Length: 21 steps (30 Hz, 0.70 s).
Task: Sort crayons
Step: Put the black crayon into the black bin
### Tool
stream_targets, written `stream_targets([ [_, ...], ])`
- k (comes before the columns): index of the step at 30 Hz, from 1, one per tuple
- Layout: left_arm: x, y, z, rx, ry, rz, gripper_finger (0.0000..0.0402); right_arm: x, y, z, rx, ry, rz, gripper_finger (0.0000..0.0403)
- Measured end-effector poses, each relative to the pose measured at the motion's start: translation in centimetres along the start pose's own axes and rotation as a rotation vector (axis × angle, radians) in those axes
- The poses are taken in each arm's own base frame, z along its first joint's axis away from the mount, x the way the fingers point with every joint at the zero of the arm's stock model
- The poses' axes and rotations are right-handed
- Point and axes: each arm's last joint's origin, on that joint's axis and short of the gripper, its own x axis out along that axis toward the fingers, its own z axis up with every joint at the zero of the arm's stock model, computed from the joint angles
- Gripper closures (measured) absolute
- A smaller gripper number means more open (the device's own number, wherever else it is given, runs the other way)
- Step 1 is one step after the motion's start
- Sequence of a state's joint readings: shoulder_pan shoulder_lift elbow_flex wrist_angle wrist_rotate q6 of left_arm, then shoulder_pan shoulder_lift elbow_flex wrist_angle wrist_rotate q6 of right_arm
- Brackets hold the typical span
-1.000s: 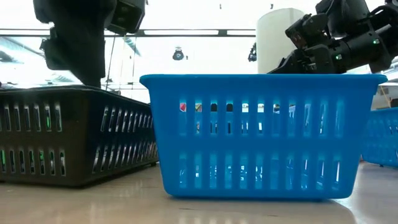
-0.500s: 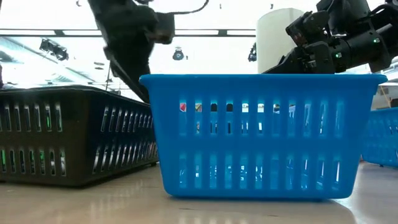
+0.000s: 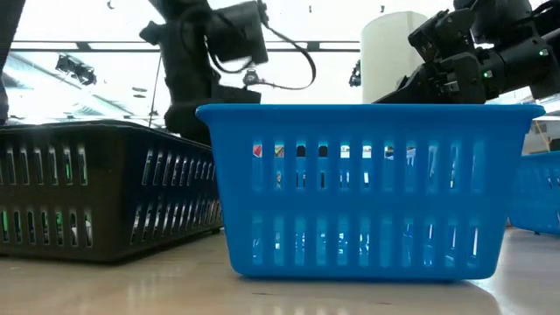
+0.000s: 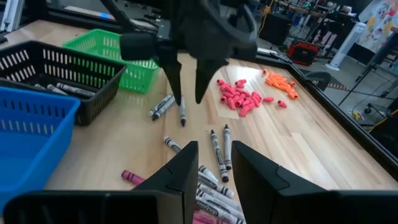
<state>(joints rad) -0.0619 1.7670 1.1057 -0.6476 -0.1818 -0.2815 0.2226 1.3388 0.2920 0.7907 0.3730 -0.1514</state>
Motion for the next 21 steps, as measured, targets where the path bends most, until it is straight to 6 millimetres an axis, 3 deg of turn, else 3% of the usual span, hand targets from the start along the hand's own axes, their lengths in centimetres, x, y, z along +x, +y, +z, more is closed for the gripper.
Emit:
stream_targets([
  [21, 2.8, 0.8, 0.1, 0.115, 0.082, -0.032, 0.0247, -0.3, 0.6, 0.1, -0.016, 0.003, -0.017, 0.0298],
])
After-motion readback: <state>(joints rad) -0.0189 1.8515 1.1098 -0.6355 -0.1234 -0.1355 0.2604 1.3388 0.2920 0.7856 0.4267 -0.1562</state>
